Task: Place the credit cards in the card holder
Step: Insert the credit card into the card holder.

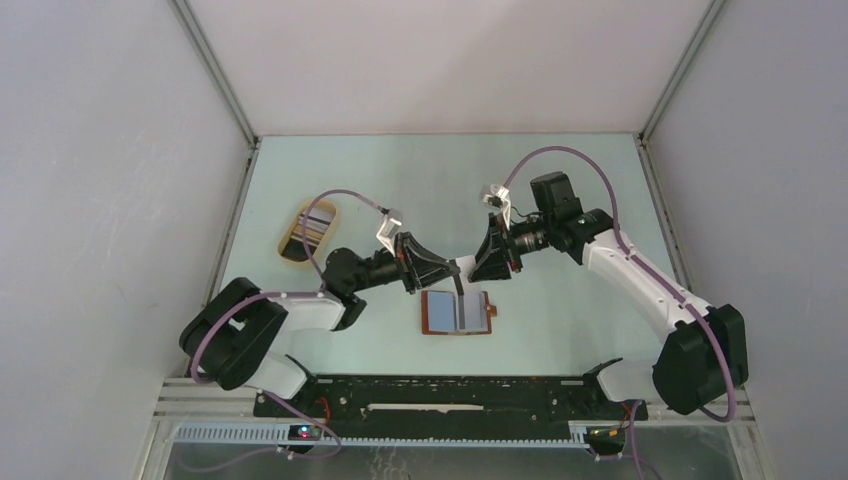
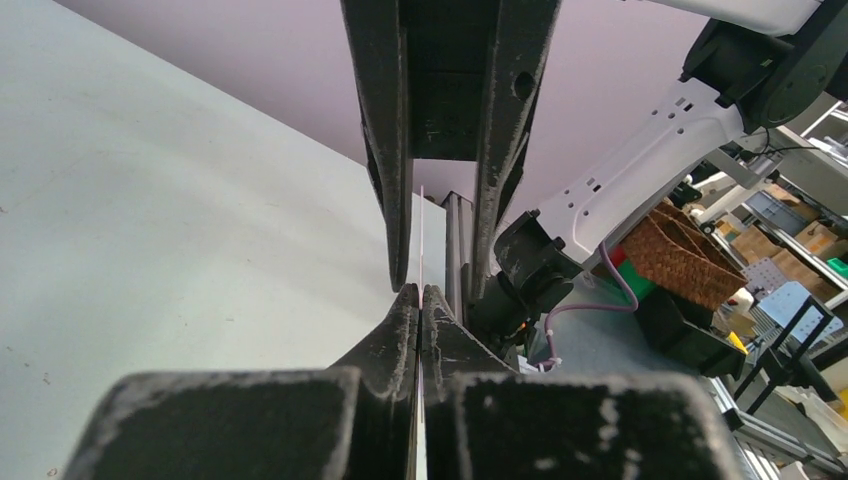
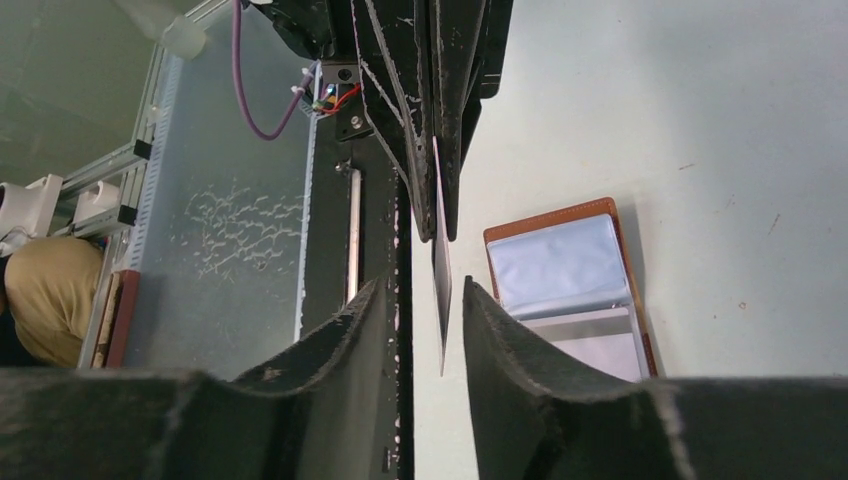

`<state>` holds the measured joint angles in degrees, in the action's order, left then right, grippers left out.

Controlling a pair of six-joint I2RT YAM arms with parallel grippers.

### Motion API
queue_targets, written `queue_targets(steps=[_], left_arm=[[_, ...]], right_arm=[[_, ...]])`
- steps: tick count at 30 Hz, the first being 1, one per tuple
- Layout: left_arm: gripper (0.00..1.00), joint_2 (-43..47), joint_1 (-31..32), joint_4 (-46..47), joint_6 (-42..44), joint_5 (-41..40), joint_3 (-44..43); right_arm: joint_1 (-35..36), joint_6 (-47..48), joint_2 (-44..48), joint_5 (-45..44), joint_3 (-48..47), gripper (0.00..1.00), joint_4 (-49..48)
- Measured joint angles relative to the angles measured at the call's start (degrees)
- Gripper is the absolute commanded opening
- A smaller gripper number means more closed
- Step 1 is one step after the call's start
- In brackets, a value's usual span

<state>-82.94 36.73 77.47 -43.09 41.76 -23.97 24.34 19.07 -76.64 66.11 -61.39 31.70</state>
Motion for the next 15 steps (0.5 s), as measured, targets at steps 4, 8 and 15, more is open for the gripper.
queue_targets(steps=[4,8,15], left_arm=[[0.0,-0.5,0.2,0.0,0.0,0.0,-0.3],[0.01,-1.0,0.2,0.1,0.0,0.0,-0.4],[0.01,-2.2,0.5,0.0,-0.5,0.5,-1.6]], right_arm=[[0.1,-0.4,-0.1,0.0,0.1,0.34,-0.7],[0.1,-0.4,-0.1,0.1,0.1,0.34,-1.0],[-0.4,-0.4,-0.1,0.6,0.1,0.28,-1.1]])
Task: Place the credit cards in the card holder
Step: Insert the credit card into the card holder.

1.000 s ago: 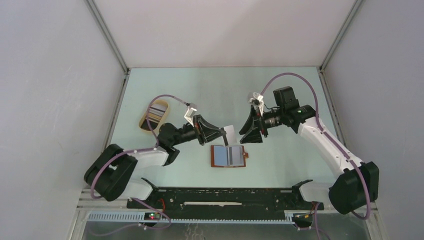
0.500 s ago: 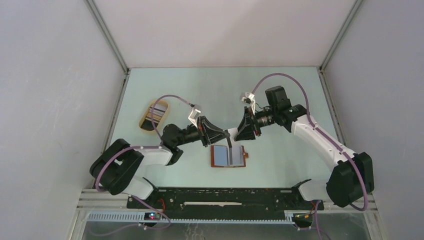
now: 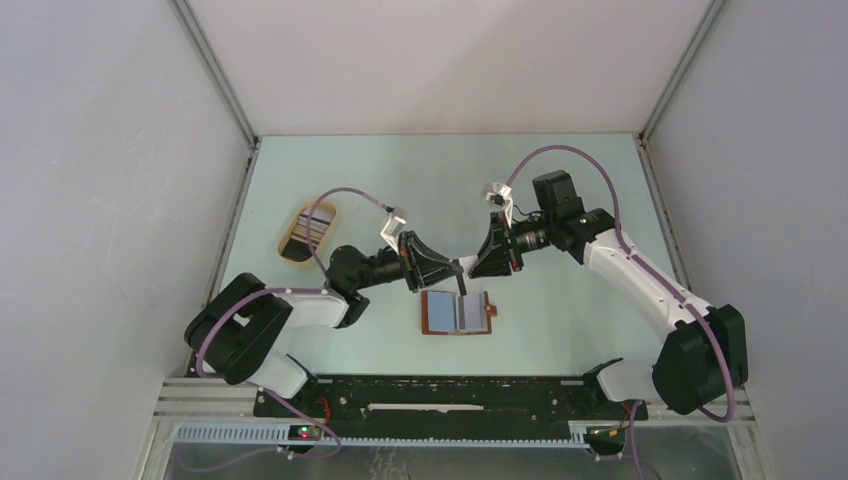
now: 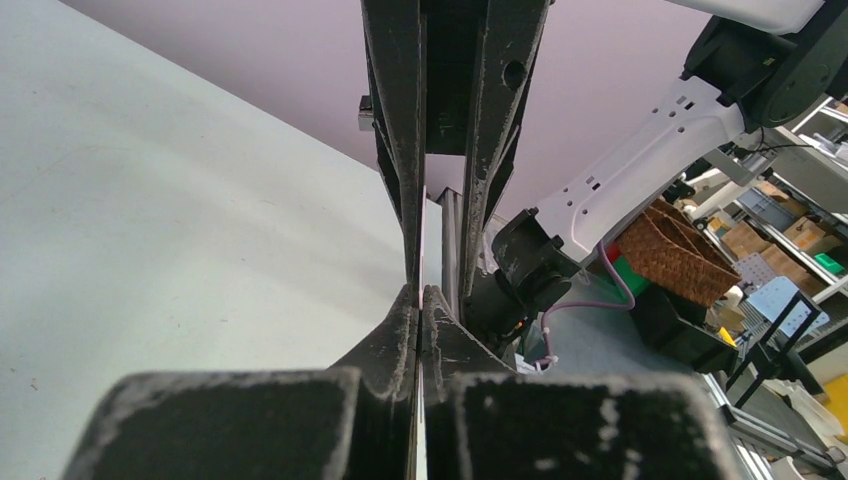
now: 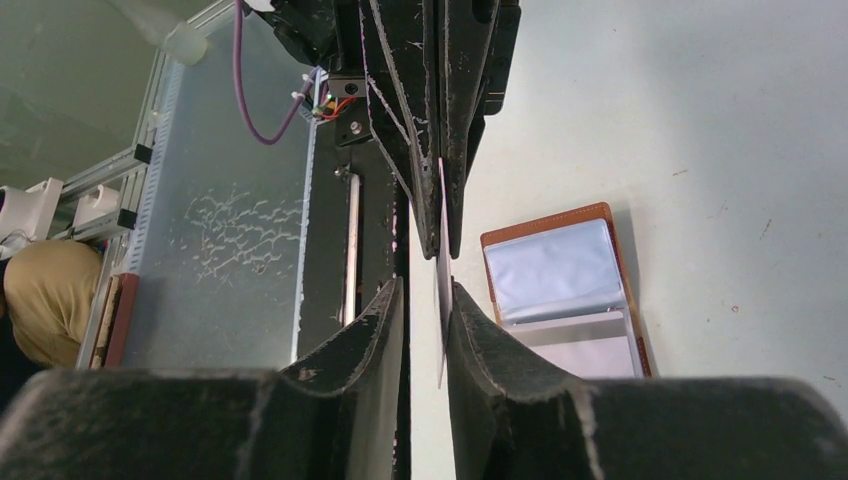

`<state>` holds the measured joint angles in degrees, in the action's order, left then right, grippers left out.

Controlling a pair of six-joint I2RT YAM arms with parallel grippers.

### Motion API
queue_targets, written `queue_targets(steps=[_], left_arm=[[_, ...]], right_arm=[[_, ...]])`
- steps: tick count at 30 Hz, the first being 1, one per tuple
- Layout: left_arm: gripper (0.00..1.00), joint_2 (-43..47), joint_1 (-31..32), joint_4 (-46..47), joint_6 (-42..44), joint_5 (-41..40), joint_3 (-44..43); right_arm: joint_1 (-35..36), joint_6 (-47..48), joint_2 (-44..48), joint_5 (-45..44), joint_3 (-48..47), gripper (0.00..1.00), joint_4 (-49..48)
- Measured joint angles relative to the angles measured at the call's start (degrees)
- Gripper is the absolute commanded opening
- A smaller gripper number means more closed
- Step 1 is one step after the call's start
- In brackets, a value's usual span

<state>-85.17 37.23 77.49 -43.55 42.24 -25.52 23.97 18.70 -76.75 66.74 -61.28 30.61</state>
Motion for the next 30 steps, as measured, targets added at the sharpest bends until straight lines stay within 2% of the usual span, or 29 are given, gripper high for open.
queue_targets(steps=[8,10,13,17,22,27,30], left_arm=[[0.02,-0.7,0.3,0.0,0.0,0.6,-0.5],[0.02,-0.8,0.4,0.0,0.0,0.7,-0.5],[0.04,-0.8,0.6,0.0,0.0,1.1,-0.5],[0.15,-0.8,0.8,0.0,0.0,1.3,-0.6],[0.36,1.4,0.8,-3.0,1.4,0.2,-0.5],[0.47,14.2,0.9,-16.8,8.2,-5.8,-0.3],[0.61,26.3,0.9,-28.7,13.8,-11.7,0.6]], right_arm=[[-0.7,0.0,0.0,0.4,0.0,0.22,0.0],[-0.8,0.0,0.0,0.5,0.0,0.17,0.0],[-1.2,0.0,0.0,0.6,0.0,0.0,0.0],[-1.5,0.2,0.1,1.1,0.0,0.0,0.4],[-1.5,1.6,0.2,1.5,0.0,0.0,1.8],[-1.9,4.6,0.7,1.6,0.3,0.0,5.2],[-2.6,5.2,3.1,1.5,2.6,0.0,5.1]])
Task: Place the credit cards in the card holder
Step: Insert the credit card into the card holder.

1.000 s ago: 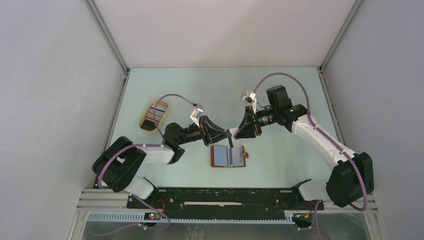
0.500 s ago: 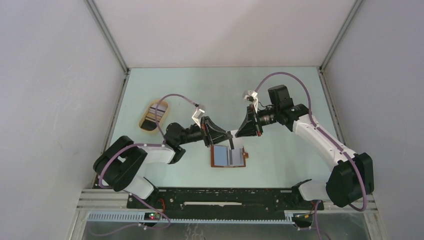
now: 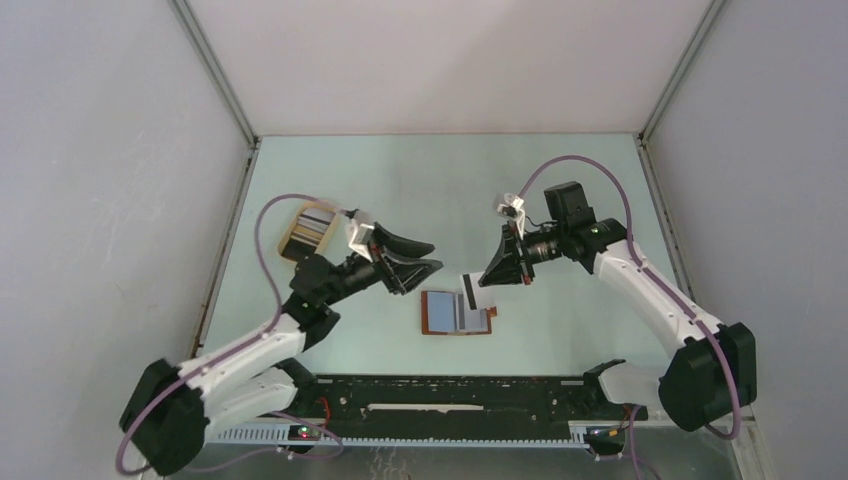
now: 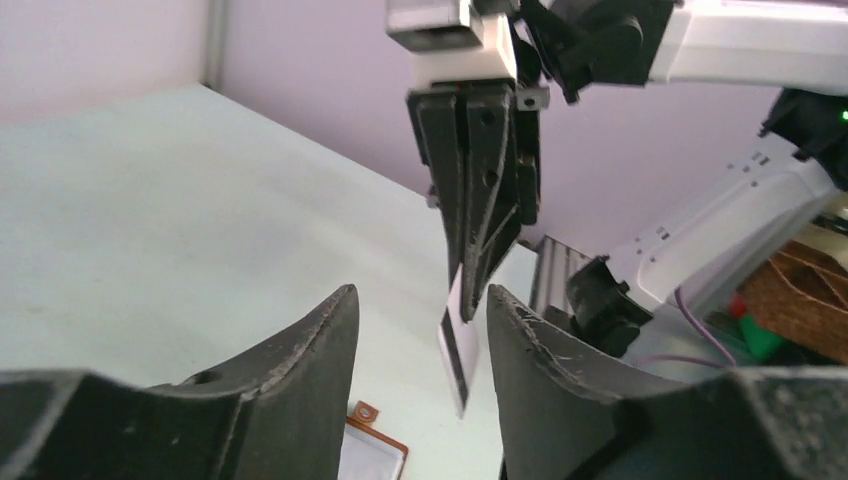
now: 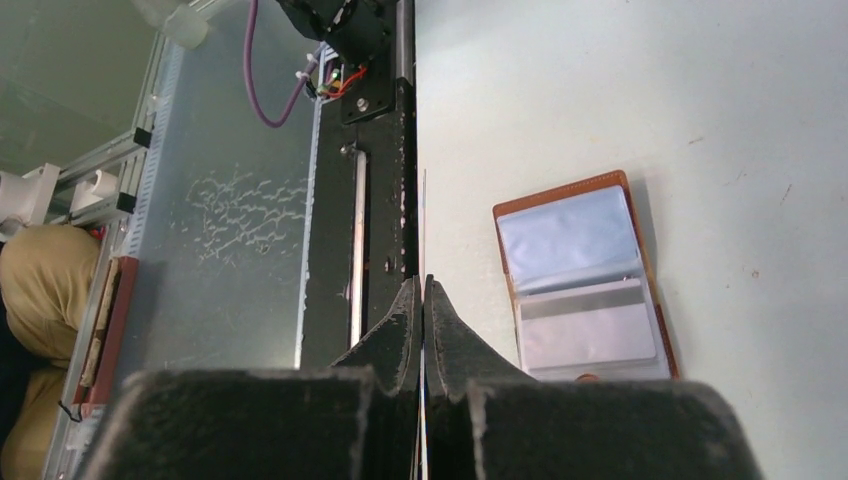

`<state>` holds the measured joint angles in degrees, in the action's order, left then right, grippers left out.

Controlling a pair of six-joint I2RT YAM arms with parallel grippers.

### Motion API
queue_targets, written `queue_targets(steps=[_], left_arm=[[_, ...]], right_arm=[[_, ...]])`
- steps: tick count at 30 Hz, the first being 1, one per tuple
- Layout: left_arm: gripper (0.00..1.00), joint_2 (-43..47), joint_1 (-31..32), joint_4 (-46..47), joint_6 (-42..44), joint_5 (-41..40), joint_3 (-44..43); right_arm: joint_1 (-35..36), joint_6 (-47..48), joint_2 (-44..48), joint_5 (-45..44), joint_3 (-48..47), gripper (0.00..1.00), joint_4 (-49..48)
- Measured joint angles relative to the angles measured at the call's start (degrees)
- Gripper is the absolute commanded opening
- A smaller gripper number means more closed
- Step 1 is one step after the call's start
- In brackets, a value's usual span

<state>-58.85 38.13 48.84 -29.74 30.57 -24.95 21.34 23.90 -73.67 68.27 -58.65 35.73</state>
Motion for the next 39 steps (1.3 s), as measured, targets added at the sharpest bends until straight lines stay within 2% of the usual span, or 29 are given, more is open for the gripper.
queue_targets(steps=[3,4,9,13,16,21,24,26,29,32,36,39], left_arm=[[0.91,9.2,0.0,-7.3,3.4,-5.5,1.7],[0.98,11.8,0.0,-9.3,3.9,-7.8,2.7],[1.0,18.0,0.0,-15.9,1.4,-19.4,9.3],[0.9,16.2,0.0,-21.0,-5.1,-24.4,12.2],[0.9,12.7,0.7,-21.9,-12.4,-26.4,15.0],[0.91,5.0,7.6,-23.8,-21.3,-33.2,16.7],[0.85,-0.8,11.4,-25.8,-24.3,-37.0,15.1],[0.84,-4.7,12.5,-26.3,-26.0,-39.1,13.5],[0.79,-8.3,12.9,-26.2,-28.3,-41.6,12.4],[0.67,-11.4,13.3,-25.3,-29.7,-42.6,10.8],[0.56,-15.8,13.5,-22.3,-30.8,-42.0,9.6],[0.52,-18.3,13.5,-20.1,-31.8,-41.0,9.3]], right_arm=[[-0.4,-1.0,3.4,-0.1,3.6,0.0,-2.3],[-0.6,-1.6,4.5,-0.1,4.9,0.0,-3.4],[-2.6,-8.5,10.6,1.4,16.1,0.0,-15.7],[-3.8,-19.4,11.7,1.8,26.1,0.0,-27.9],[-3.3,-27.2,8.3,0.3,28.2,0.0,-34.9],[-2.0,-38.9,2.6,-6.5,29.0,0.0,-44.7],[-1.8,-44.2,-1.1,-9.5,29.2,0.0,-49.1],[-1.8,-46.6,-3.5,-11.1,29.2,0.0,-50.9],[-1.8,-48.9,-6.3,-13.1,29.2,0.0,-52.2],[-1.8,-50.4,-8.1,-14.7,29.2,0.0,-52.4],[-1.8,-51.3,-10.0,-16.0,29.1,0.0,-52.3],[-1.8,-51.7,-11.1,-16.8,29.1,0.0,-52.3]])
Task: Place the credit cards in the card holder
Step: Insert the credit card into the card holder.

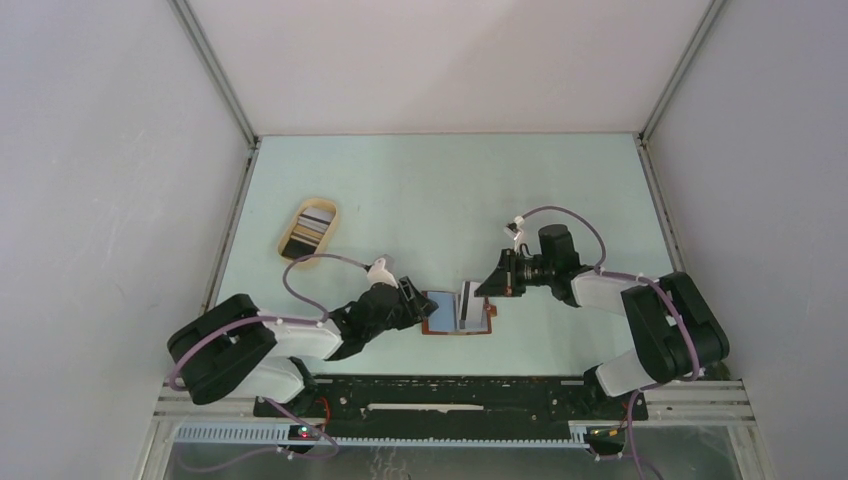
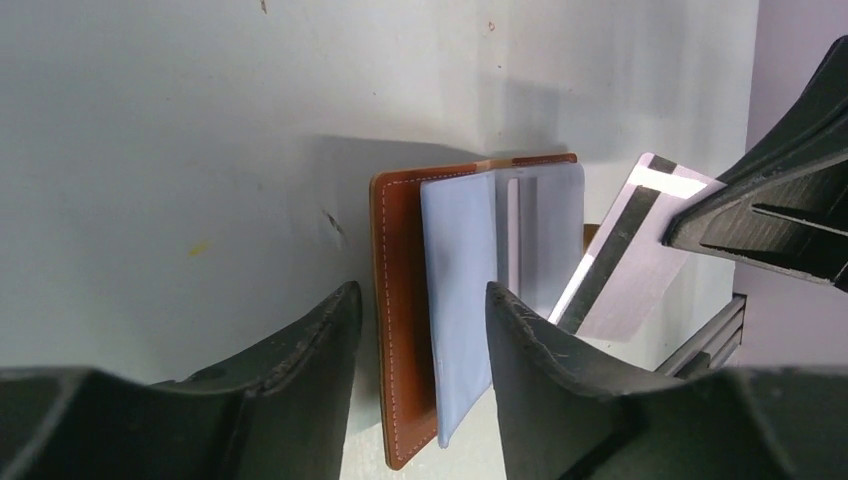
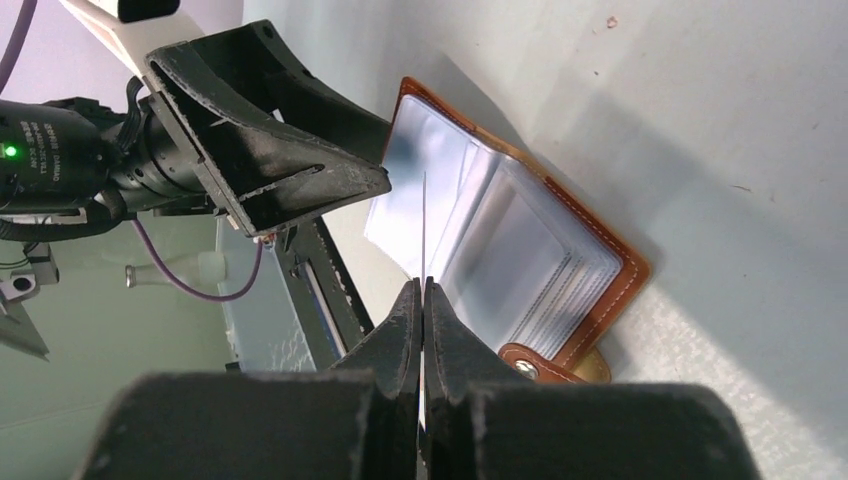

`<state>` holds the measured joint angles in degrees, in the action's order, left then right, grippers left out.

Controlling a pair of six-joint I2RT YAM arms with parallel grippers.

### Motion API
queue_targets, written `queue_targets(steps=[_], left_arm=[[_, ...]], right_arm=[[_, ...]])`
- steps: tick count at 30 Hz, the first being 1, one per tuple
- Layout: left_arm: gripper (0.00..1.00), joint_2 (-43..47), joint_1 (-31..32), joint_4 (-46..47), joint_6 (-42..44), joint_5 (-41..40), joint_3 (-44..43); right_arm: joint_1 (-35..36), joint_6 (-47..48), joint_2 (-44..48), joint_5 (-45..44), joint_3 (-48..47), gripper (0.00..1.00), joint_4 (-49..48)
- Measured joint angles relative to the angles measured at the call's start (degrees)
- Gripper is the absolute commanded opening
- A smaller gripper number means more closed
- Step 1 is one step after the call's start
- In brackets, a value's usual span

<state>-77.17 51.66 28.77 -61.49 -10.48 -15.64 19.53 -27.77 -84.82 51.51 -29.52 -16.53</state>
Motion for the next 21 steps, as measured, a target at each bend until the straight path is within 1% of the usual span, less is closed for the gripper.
queue_targets(steps=[2,4,8,10,14,18,21], left_arm=[[0.46,-0.9,0.1,1.1,-0.2,0.3,0.0],[0.38,-1.6,0.4,1.7,-0.9,0.6,0.0],[0.28,-3.4,0.9,2.8,-1.6,1.0,0.0],[0.21,-4.2,1.1,3.3,-1.6,1.2,-0.2],[0.09,-6.1,1.4,4.3,-1.8,1.7,-1.0],[0.02,-8.5,1.6,8.1,-2.1,2.1,-1.4],[0.01,-11.7,1.9,12.0,-2.2,2.4,-2.4]], right_arm=[[0.0,-0.2,-0.6,-0.3,0.0,0.0,0.0],[-0.1,-0.3,-1.1,-0.7,-0.1,0.0,0.3],[-0.5,-0.3,-1.8,-1.1,-0.3,0.0,0.5],[-0.8,-0.2,-1.8,-1.1,-0.4,0.0,0.7],[-2.6,0.9,-1.8,0.5,-2.2,0.0,3.8],[-5.4,3.7,0.4,1.2,-4.2,0.0,8.0],[-7.0,5.0,5.2,1.0,-3.5,0.0,9.7]])
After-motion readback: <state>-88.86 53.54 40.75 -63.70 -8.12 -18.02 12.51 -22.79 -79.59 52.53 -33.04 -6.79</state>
